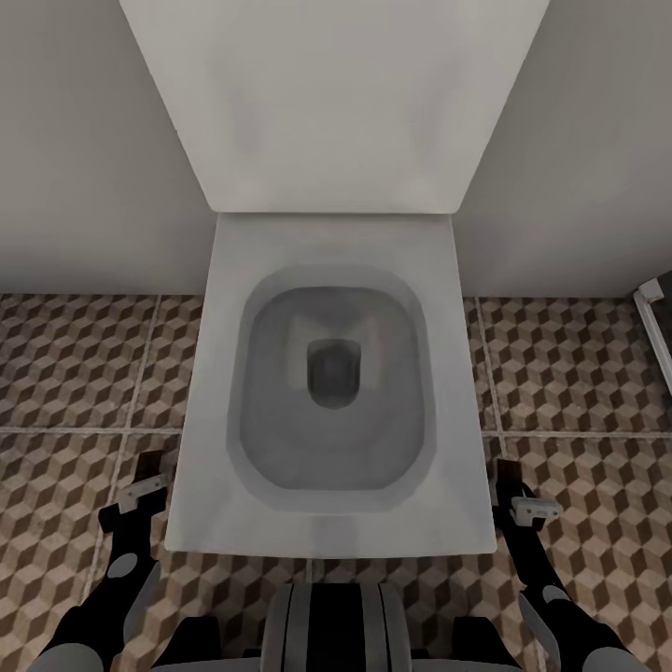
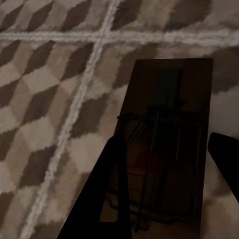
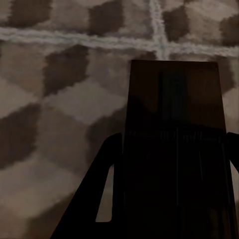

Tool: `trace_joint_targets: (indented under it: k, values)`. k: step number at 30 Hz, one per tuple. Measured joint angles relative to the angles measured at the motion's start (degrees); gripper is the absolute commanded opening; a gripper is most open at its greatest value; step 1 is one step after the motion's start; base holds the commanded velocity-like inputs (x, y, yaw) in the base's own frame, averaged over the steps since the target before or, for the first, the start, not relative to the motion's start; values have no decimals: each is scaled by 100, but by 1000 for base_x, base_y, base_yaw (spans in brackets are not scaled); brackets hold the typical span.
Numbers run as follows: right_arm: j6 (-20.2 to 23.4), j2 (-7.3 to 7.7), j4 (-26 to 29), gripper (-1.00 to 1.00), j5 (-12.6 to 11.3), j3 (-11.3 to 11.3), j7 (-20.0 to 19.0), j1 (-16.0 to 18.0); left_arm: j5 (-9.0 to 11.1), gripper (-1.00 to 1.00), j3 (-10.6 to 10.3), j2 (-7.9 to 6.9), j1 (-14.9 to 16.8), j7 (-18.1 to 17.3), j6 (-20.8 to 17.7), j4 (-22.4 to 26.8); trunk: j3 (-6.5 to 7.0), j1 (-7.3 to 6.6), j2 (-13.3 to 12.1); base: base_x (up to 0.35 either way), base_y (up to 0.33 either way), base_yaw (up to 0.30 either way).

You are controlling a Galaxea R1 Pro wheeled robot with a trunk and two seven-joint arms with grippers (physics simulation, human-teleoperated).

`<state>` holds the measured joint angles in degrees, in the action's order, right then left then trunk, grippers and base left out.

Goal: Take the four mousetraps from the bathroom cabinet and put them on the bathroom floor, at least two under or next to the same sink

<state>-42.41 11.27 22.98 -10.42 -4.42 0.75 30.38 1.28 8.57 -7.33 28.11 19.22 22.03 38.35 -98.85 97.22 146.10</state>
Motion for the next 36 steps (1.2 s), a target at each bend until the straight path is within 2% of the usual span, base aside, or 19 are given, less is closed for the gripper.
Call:
trace_joint_targets:
  k: [19,23,36]
  values:
    - [9,0,0,-100,7,3,0,0,0,-100,1,-4,0,2,1,0,0,0,0,0,0,0]
    - [8,-1,0,-100,8,3,0,0,1,-100,-1,-4,0,3,1,0,-88,11,5,0,0,0]
    - [5,0,0,-100,6,10,6,0,0,-100,1,-9,0,-2,1,0,-89,10,5,0,0,0]
